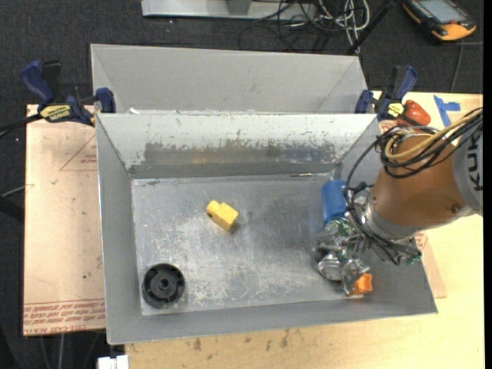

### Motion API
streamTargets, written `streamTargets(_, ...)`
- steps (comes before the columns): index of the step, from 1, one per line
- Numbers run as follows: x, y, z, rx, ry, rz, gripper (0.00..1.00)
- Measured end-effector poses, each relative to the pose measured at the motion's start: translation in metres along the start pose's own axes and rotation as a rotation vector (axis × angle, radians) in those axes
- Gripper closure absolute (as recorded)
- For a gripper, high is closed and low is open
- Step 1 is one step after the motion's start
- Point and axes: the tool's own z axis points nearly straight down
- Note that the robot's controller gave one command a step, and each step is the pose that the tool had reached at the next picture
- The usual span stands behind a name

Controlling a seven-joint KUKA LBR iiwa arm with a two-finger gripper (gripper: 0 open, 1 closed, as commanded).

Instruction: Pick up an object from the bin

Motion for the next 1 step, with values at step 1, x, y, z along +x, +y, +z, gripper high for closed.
streamTargets(1, 0.0012, 0.015, -0.1569, 0.005, 0.001, -0.014, 1.0)
